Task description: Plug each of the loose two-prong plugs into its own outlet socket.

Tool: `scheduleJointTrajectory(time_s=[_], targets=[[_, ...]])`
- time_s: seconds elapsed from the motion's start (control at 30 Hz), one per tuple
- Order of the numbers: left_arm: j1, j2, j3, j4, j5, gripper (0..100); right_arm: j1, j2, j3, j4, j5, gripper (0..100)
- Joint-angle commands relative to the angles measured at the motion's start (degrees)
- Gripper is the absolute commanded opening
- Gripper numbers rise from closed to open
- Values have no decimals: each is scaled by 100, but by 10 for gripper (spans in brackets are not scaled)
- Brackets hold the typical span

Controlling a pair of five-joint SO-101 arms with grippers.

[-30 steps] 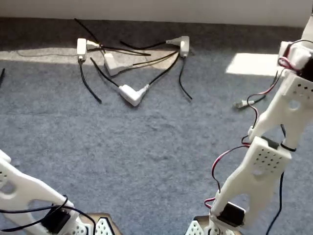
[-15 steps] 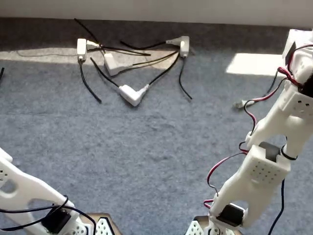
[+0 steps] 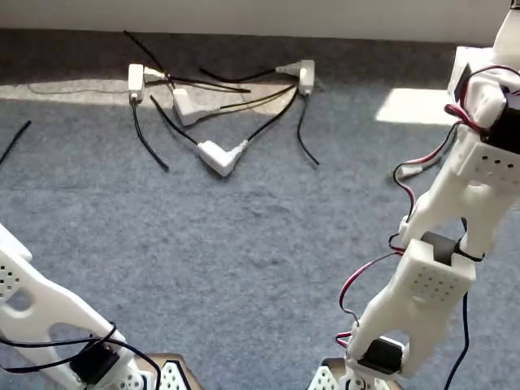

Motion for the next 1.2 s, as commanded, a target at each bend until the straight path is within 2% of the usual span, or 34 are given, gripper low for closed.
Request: scheduleJointTrajectory(time_s=[0.0, 0.13, 0.33, 0.47, 0.6, 0.73, 0.87, 1.17], targets=[[66, -171, 22, 53, -26, 242, -22, -268, 374, 224, 53, 181], [66, -171, 22, 53, -26, 225, -13, -286, 602, 224, 53, 181], [66, -163, 31, 88, -167, 33, -13, -295, 593, 224, 53, 181], [57, -171, 259, 97, -747, 20, -4, -303, 593, 224, 53, 181], [66, -180, 295, 193, -791, 18, -4, -505, 593, 224, 62, 181], [224, -224, 259, 923, -800, 18, -13, -919, 593, 215, 79, 181], [602, -356, -242, 2127, -765, 18, -4, -1402, 629, 215, 79, 181], [1982, -1508, 84, 2259, 818, 18, 312, -2545, 664, 224, 88, 181]])
